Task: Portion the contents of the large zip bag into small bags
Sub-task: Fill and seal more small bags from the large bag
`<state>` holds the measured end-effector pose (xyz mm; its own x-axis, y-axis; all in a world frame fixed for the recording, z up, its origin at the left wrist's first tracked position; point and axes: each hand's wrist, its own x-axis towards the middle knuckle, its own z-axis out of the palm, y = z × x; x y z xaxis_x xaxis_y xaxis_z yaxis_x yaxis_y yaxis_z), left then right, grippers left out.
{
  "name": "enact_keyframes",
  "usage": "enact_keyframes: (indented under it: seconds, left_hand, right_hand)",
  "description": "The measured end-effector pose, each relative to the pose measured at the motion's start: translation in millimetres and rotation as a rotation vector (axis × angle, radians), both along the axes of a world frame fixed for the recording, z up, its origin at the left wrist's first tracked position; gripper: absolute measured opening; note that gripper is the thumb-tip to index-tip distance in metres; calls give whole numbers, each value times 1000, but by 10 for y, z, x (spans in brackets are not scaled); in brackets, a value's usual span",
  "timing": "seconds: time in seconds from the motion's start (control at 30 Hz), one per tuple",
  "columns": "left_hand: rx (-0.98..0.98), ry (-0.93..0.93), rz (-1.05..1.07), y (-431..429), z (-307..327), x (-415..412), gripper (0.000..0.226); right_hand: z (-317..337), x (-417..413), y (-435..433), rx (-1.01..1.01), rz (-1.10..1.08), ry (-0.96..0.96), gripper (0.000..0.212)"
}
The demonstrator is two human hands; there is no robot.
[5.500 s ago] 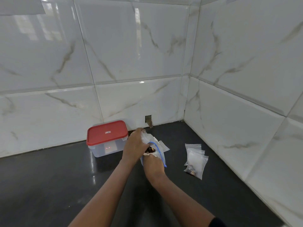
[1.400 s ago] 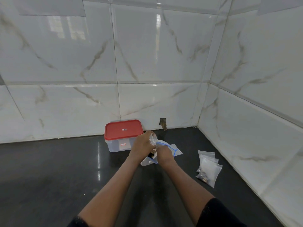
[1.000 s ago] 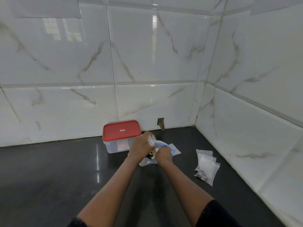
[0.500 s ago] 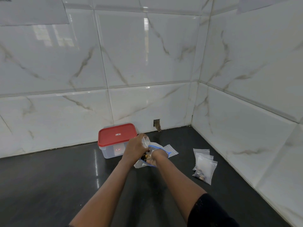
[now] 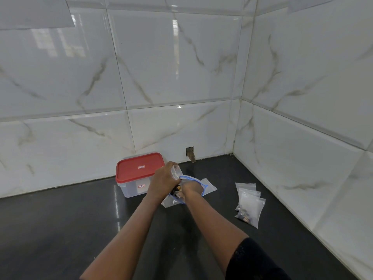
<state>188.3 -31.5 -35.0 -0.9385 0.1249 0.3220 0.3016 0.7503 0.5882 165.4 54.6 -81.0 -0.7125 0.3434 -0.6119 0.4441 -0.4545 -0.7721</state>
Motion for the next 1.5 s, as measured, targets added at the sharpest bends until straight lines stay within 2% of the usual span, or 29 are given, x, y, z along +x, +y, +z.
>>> enact_keyframes:
  seconds: [0.07,0.3,0.5,0.8,1.07,1.3,1.5]
  left_hand:
    - [6,2,1,32,1,-11,43]
    - [36,8,-1,80,-4,-2,47]
    - [47,4,-12,116,-16,32,52]
    - [39,-9,-28,107,-140,94,52]
    - [49,-3,-24,120,-165,102,54]
    - [272,-56,50,137,-156,105,74]
    - [279,-53,105,106,-166,23,63]
  right_hand:
    - [85,35,4,59,13,20,22]
    - [228,117,156,623,250,-25,31]
    - [175,207,277,783,362,-12,34]
    - [50,283,331,655,295,-79,32]
    - [63,313,372,554,265,-65,35]
    - [199,263,395,455,260,7,35]
    - [498,402,667,349,321,45,20]
